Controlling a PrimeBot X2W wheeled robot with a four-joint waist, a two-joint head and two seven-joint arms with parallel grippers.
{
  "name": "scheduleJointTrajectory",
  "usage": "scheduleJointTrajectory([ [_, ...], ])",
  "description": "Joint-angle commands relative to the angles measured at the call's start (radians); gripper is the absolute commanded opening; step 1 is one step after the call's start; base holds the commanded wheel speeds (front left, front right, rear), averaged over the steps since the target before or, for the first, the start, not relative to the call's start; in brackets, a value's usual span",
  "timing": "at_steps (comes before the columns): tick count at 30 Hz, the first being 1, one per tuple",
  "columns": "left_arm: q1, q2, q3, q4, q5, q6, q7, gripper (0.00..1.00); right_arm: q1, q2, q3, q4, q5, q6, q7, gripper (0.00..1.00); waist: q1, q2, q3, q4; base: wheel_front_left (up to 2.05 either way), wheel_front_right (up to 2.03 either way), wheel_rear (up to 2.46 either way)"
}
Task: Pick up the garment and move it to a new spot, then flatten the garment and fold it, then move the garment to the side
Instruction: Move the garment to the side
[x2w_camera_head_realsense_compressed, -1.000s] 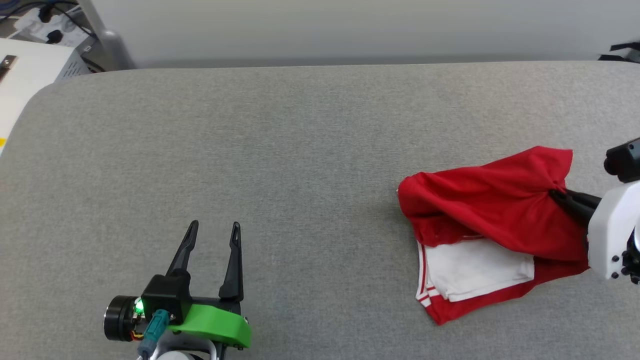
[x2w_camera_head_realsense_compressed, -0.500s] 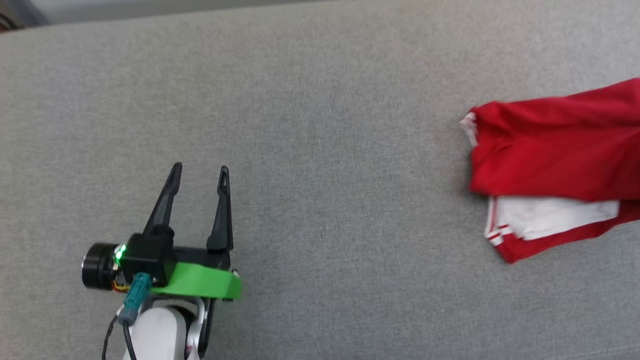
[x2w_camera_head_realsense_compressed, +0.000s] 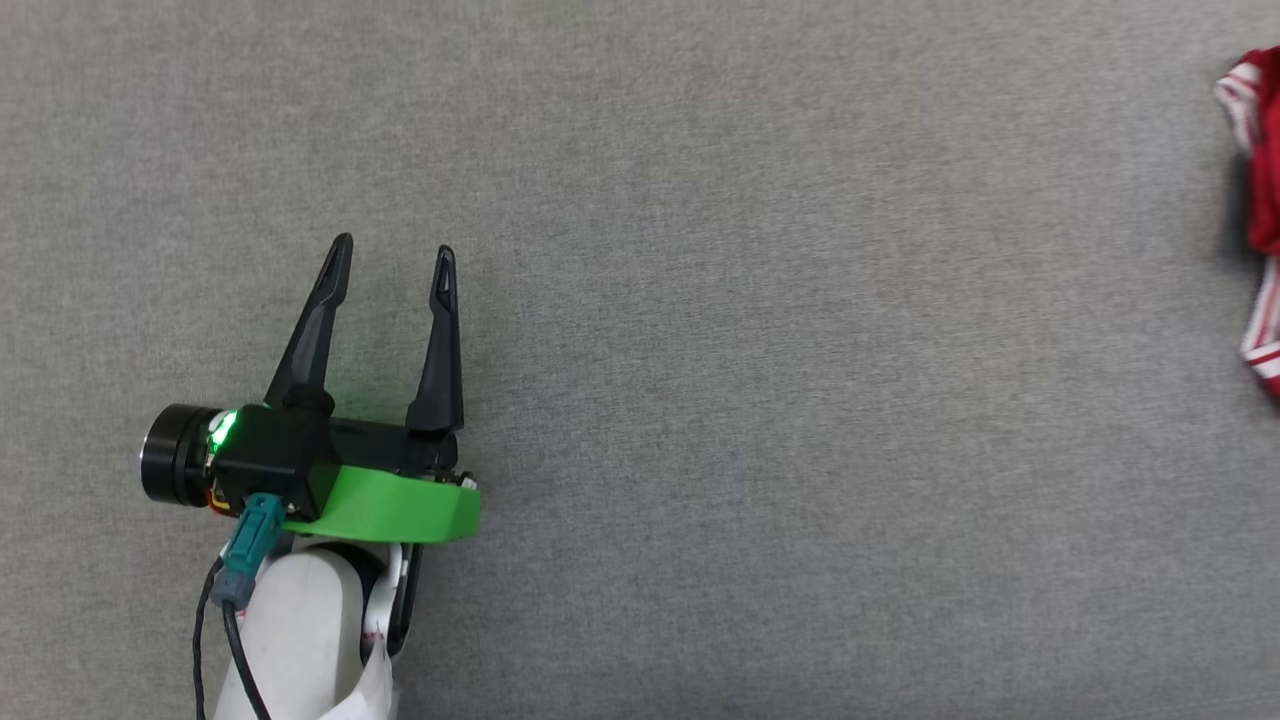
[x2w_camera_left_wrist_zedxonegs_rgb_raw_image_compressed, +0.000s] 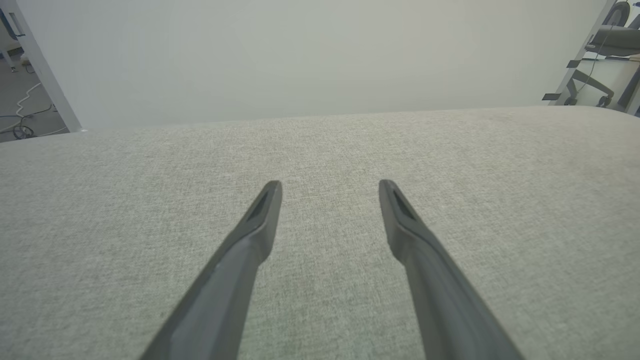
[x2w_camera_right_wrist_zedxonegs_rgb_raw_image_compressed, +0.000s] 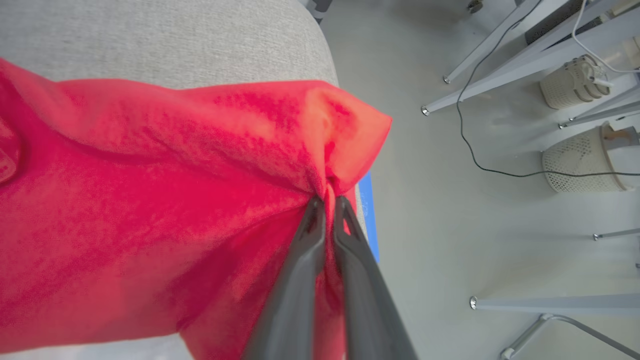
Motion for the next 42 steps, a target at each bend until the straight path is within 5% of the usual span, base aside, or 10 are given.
scheduleJointTrajectory([
  [1, -0.023, 0.004, 0.002, -0.005, 0.008, -0.003, -0.006, 1.0, -0.037, -0.004, -0.021, 0.03, -0.026, -0.001, -0.018, 0.0, -0.0003, -0.0001, 0.049, 0.033, 0.0, 0.0, 0.0],
  [7, -0.033, 0.001, 0.006, -0.007, 0.007, -0.005, -0.006, 1.0, -0.101, 0.024, -0.063, 0.146, -0.106, -0.001, -0.073, 0.0, -0.0003, -0.0001, 0.056, 0.055, 0.0, 0.0, 0.0],
  [8, -0.032, 0.0, 0.007, -0.005, 0.006, -0.004, -0.006, 1.0, -0.107, 0.038, -0.066, 0.164, -0.113, -0.001, -0.081, 0.38, -0.0003, -0.0001, 0.051, 0.056, 0.0, 0.0, 0.0],
  [9, -0.03, 0.0, 0.008, -0.004, 0.006, -0.004, -0.006, 1.0, -0.112, 0.049, -0.067, 0.177, -0.118, -0.001, -0.087, 1.0, -0.0003, -0.0001, 0.047, 0.056, 0.0, 0.0, 0.0],
  [17, 0.004, -0.008, 0.005, 0.021, -0.004, 0.004, -0.006, 1.0, -0.107, 0.076, -0.103, 0.241, -0.195, -0.001, -0.239, 1.0, -0.0003, -0.0001, -0.059, 0.062, 0.0, 0.0, 0.0],
  [26, 0.118, -0.014, 0.029, 0.049, -0.026, 0.025, -0.006, 1.0, -0.014, 0.16, -0.154, 0.139, -0.215, -0.001, -0.565, 1.0, -0.0003, -0.0001, -0.261, 0.062, 0.0, 0.0, 0.0],
  [42, 0.214, -0.017, 0.046, 0.091, -0.046, 0.029, -0.006, 1.0, 0.303, 0.575, -0.093, -0.332, -0.303, -0.001, -0.667, 1.0, -0.0003, -0.0001, -0.433, 0.103, 0.0, 0.0, 0.0],
])
